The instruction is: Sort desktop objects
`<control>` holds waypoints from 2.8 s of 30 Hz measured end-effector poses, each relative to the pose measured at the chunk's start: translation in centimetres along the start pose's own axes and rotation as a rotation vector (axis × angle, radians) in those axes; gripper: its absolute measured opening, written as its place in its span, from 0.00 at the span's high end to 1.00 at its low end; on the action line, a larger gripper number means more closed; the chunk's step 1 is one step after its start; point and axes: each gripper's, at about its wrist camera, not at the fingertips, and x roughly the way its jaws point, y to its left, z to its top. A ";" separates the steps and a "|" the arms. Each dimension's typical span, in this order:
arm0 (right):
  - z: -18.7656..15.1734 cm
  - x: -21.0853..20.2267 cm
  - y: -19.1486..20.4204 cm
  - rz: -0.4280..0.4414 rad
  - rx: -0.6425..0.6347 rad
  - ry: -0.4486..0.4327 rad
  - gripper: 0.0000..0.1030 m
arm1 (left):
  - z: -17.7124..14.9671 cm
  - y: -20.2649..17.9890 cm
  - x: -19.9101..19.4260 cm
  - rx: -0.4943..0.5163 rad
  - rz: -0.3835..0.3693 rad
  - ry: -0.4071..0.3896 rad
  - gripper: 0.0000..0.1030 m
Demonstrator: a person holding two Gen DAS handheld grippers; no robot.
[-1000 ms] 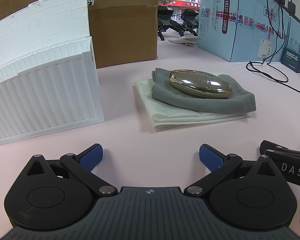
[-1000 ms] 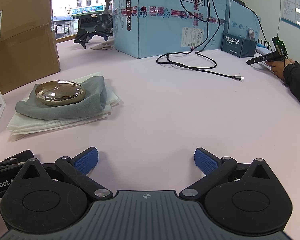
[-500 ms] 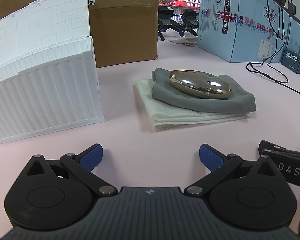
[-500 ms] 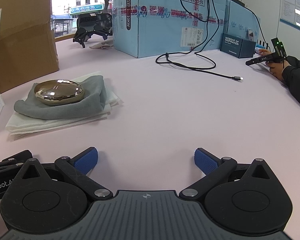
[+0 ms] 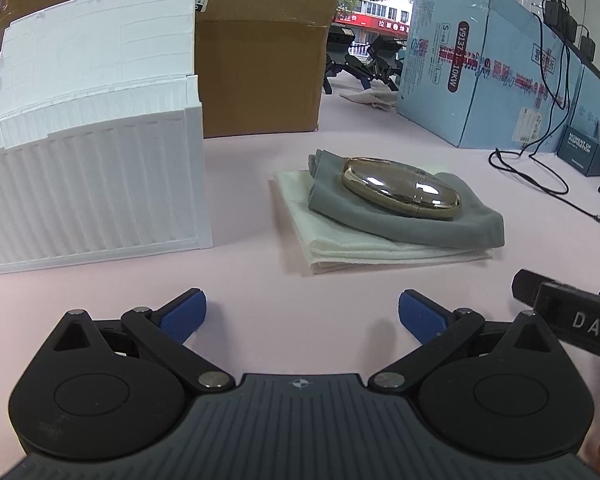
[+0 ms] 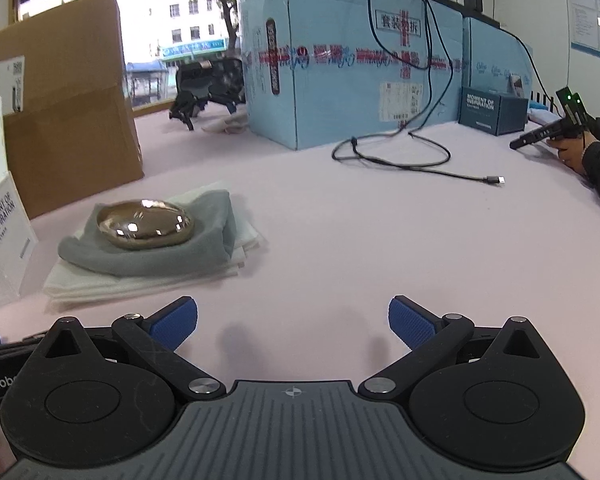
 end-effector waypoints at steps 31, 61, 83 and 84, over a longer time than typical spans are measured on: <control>7.8 5.2 1.3 0.521 -0.355 -0.364 0.00 | 1.9 2.1 -2.9 -0.054 -0.137 -0.202 0.00; 5.1 8.4 3.6 0.644 -0.499 -0.028 0.35 | 11.7 -2.9 6.9 0.023 -0.370 0.182 0.24; 5.0 9.5 4.3 0.632 -0.517 0.061 0.35 | 10.4 -1.4 10.2 -0.091 -0.359 0.229 0.25; 5.0 9.5 4.3 0.631 -0.515 0.065 0.35 | 10.4 -1.4 10.3 -0.096 -0.364 0.225 0.23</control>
